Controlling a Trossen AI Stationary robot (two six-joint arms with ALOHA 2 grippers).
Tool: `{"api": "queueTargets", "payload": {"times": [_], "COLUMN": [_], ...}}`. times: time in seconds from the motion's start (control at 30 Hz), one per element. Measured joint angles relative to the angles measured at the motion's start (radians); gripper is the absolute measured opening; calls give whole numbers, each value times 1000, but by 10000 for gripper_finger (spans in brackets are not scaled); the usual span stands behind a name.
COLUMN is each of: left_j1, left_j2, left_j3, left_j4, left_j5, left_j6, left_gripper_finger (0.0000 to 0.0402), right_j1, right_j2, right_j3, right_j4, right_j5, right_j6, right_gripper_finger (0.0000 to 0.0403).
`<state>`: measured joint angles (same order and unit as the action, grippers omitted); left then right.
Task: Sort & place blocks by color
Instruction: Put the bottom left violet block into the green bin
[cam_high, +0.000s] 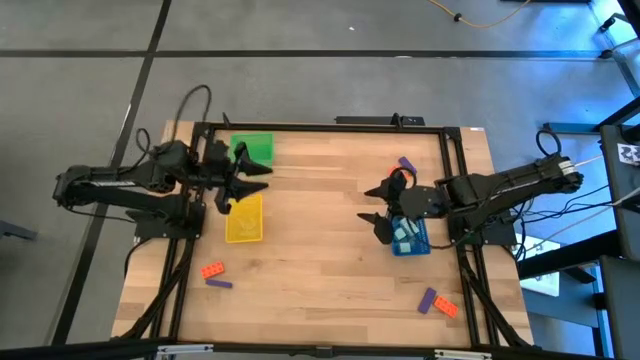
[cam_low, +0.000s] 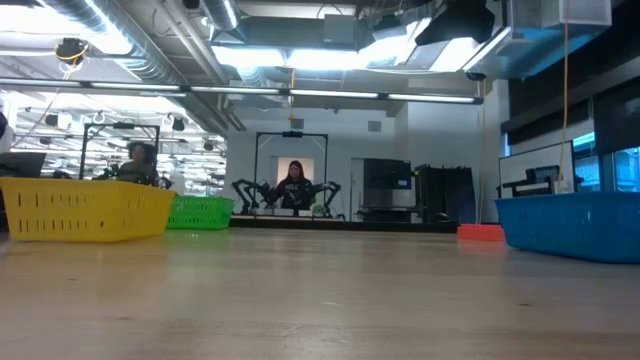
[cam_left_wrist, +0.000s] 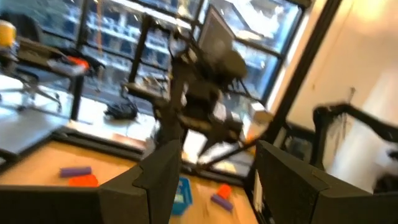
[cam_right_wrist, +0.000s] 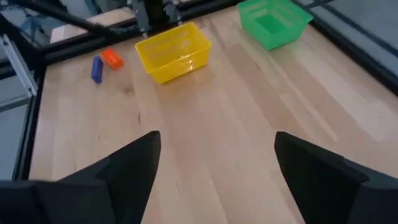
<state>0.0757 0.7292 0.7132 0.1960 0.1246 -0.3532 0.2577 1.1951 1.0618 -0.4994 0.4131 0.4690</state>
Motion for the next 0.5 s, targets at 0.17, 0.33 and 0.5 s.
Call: {"api": "queueTargets", "payload": {"times": [0.17, 0.33, 0.5], "left_j1": [-68, -162, -293], "left_j2": [59, 130, 218], "left_j3": [28, 149, 301], "left_j4": [-22, -253, -621], "left_j5": [-3, -8, -83], "left_j6": [33, 74, 113], "left_gripper_finger": [199, 199, 199], "right_j1": [0, 0, 0], "right_j2": [-71, -127, -144], "right_j3": [0, 0, 0], "right_j4": [-6, -8, -10], "right_j5": [72, 122, 128], "right_j6": [0, -2, -4], "right_gripper_finger": [318, 318, 318]}}
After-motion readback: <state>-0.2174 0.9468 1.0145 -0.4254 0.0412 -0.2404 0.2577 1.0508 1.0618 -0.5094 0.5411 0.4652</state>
